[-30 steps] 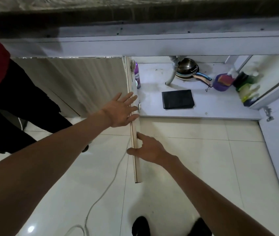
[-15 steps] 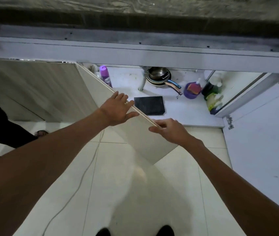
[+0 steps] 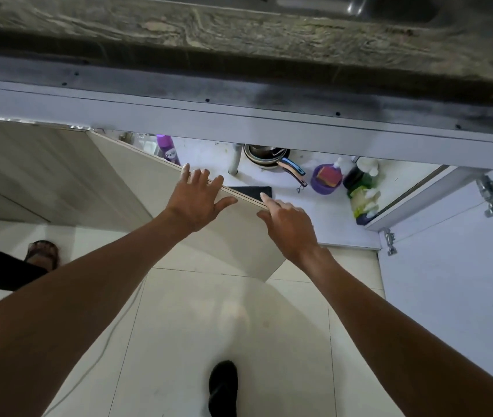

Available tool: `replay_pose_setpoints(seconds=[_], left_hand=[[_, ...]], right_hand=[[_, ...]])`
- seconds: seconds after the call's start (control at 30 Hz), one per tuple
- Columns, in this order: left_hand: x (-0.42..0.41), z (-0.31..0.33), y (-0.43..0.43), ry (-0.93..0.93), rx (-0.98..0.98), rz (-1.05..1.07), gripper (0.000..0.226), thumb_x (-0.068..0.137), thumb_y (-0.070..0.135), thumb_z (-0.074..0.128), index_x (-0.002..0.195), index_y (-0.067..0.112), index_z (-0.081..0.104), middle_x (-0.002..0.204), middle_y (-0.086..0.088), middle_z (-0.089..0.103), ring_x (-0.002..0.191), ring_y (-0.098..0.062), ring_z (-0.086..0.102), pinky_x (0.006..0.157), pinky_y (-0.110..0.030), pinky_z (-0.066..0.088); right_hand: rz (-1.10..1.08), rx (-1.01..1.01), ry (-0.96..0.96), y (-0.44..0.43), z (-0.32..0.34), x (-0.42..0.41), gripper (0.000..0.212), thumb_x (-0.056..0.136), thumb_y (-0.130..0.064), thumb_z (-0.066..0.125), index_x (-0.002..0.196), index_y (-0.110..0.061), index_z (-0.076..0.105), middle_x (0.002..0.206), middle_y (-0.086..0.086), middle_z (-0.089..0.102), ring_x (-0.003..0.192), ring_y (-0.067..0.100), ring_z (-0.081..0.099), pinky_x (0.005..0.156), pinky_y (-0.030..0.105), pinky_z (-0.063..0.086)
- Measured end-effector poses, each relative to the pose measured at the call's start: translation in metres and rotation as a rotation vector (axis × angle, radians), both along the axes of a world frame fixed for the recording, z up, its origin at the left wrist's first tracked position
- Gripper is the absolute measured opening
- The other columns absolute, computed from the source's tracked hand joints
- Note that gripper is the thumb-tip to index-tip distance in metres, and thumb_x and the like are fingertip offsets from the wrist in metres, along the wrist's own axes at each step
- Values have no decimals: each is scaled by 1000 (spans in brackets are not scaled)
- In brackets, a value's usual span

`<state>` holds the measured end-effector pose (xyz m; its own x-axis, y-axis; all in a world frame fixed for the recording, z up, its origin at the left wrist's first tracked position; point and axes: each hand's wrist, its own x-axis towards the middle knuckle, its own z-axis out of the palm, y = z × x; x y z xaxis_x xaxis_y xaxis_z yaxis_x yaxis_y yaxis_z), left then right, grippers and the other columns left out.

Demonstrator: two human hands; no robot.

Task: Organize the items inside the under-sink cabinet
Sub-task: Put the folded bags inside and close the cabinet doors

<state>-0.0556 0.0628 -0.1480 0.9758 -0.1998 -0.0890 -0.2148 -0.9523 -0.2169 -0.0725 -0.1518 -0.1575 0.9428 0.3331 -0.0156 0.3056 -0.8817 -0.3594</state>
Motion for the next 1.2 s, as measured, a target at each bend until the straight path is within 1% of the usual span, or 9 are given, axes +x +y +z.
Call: replay_pose_setpoints(seconds=[0.07, 0.1, 0.2, 0.33, 0.5, 0.7, 0.83, 1.03, 1.2], left_hand=[[9, -5, -3, -70, -115, 34, 75, 93, 63, 15, 142, 11, 38, 146, -24, 36, 139, -37, 29, 118, -53, 12], [12, -7, -5, -126, -169, 19, 73, 95, 62, 20, 144, 11, 35, 153, -24, 26, 144, -37, 22, 118, -54, 10], [31, -4, -9, -328, -239, -52, 86, 90, 68, 37, 154, 16, 13, 161, -17, 0, 148, -33, 1, 118, -57, 5], [72, 25, -12, -332, -153, -83, 120, 69, 83, 46, 154, 17, -8, 160, -16, -8, 148, -34, -6, 117, -58, 1], [103, 32, -18, -372, -83, -189, 126, 67, 73, 66, 154, 14, -5, 160, -17, -5, 148, -33, -6, 117, -55, -5], [121, 11, -16, -514, -78, -204, 116, 67, 67, 71, 154, 17, 13, 157, -18, 21, 146, -35, 15, 116, -55, 7], [129, -1, -14, -613, -120, -230, 113, 64, 63, 75, 151, 17, 20, 152, -18, 31, 142, -33, 18, 116, -54, 7], [131, -4, -12, -656, -155, -260, 112, 62, 59, 77, 150, 16, 23, 150, -15, 24, 140, -32, 22, 116, -51, 2], [123, 0, -21, -585, -168, -165, 108, 68, 57, 76, 151, 17, 21, 153, -18, 30, 142, -35, 21, 117, -53, 3]], right_hand=[[-4, -78, -267, -2, -8, 15, 63, 98, -47, 30, 148, -9, 40, 150, 18, 42, 140, 36, 37, 110, 52, 36], [-23, -87, -358, -2, -9, 22, 64, 97, -43, 47, 151, -10, 34, 156, 18, 31, 145, 36, 26, 115, 55, 27], [-93, -100, -447, -3, 6, 45, 97, 82, -51, 70, 155, -11, 19, 162, 17, 13, 150, 36, 8, 120, 54, 9], [-112, -333, -492, -12, 24, 81, 125, 65, -79, 62, 156, -10, 9, 162, 18, 8, 149, 38, 6, 120, 55, 7], [-129, -408, -519, -23, 33, 117, 135, 59, -77, 70, 155, -6, 7, 161, 21, 9, 149, 38, 7, 119, 57, 10], [-143, -374, -659, -28, 15, 139, 116, 70, -79, 59, 154, -14, 14, 158, 15, 25, 147, 35, 20, 120, 54, 7], [-169, -342, -752, -28, 4, 149, 104, 76, -82, 51, 152, -17, 21, 154, 12, 25, 143, 32, 24, 119, 52, 5], [-160, -317, -791, -30, -2, 152, 103, 77, -84, 48, 151, -17, 21, 152, 11, 21, 142, 31, 24, 120, 53, 6], [-169, -313, -749, -25, 2, 147, 100, 78, -79, 52, 151, -16, 22, 154, 14, 29, 144, 33, 25, 120, 53, 9]])
